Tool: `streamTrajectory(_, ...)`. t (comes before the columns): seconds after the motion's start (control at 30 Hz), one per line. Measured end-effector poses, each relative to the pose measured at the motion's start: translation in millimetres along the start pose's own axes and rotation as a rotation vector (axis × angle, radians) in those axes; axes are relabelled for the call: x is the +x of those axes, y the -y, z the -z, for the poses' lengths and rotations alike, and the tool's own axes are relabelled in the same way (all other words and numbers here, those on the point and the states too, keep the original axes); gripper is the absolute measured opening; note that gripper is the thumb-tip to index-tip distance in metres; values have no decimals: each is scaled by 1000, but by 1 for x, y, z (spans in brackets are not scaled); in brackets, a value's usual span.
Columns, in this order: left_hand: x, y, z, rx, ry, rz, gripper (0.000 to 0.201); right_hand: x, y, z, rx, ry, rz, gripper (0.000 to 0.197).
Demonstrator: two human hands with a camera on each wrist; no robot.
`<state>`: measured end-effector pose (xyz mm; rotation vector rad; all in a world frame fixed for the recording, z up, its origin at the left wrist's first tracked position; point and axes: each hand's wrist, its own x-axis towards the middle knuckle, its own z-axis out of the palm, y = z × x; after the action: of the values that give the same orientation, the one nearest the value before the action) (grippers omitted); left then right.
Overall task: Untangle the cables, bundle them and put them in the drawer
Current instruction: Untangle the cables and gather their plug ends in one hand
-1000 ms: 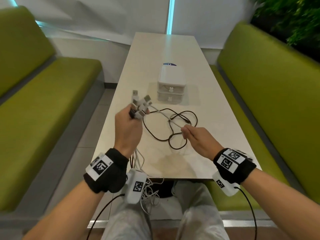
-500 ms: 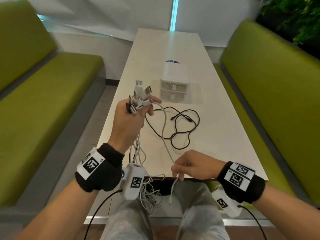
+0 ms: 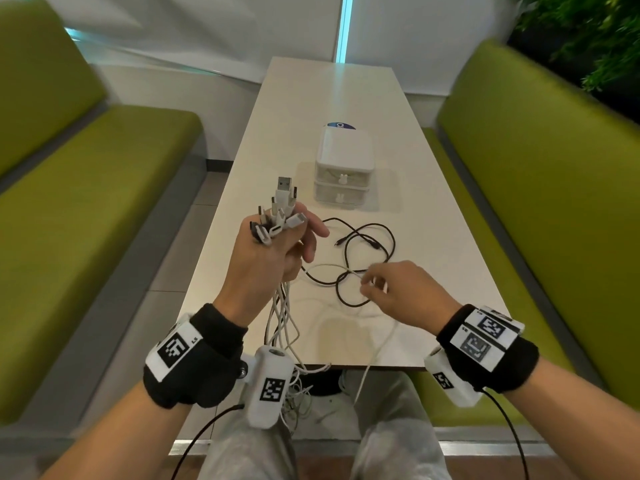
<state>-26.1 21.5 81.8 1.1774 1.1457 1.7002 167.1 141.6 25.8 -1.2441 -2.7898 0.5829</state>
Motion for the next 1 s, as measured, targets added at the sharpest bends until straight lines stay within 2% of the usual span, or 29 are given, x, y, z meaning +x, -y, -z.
streamTrajectory(0.03, 1, 1, 0, -26, 5, 1, 31, 2, 2, 0, 44, -15, 19, 37)
streamTrajectory(0.1, 3, 3, 0, -66, 12, 1, 31, 8, 8, -7, 55, 50, 39, 63)
streamTrajectory(0.13, 5, 4, 0, -80, 15, 4, 32, 11, 12, -13, 54, 85, 33, 69)
streamTrajectory(0.17, 6, 4, 0, -88, 18, 9, 32, 14, 14, -19, 64, 98, 19, 65)
streamTrajectory(0.23, 10, 4, 1, -84, 15, 13, 31, 20, 17, -29, 156, 115, 25, 38)
streamTrajectory(0.3, 13, 3, 4, -80, 1, 17, 32, 22, 17, -33, 281, 282, 49, 16)
streamTrajectory(0.37, 16, 4, 5, -91, -11, 20, 33, 20, 19, -30, 263, 524, 84, 13)
streamTrajectory(0.4, 17, 5, 5, -101, -10, 22, 32, 21, 18, -27, 193, 563, 100, 14)
streamTrajectory(0.43, 18, 8, 4, -108, -6, 23, 31, 25, 16, -24, 109, 520, 108, 16)
streamTrajectory(0.5, 19, 13, 2, -104, 6, 29, 30, 39, 8, -17, -11, 302, 103, 18)
streamTrajectory(0.57, 22, 19, -2, -89, 13, 44, 30, 58, -4, -13, 19, 113, 29, 18)
streamTrajectory(0.67, 27, 25, -3, -84, 20, 75, 29, 88, -23, -14, -19, -60, -122, 20)
streamTrajectory(0.73, 29, 27, -2, -86, 15, 93, 30, 108, -33, -17, -46, -145, -167, 22)
streamTrajectory(0.83, 32, 30, 1, -86, -7, 110, 31, 138, -39, -20, 9, -195, -201, 30)
streamTrajectory(0.9, 33, 32, 2, -69, -21, 122, 30, 157, -42, -23, 2, -148, -233, 34)
streamTrajectory(1.0, 33, 33, 2, -35, -31, 136, 30, 172, -41, -26, -60, -50, -251, 22)
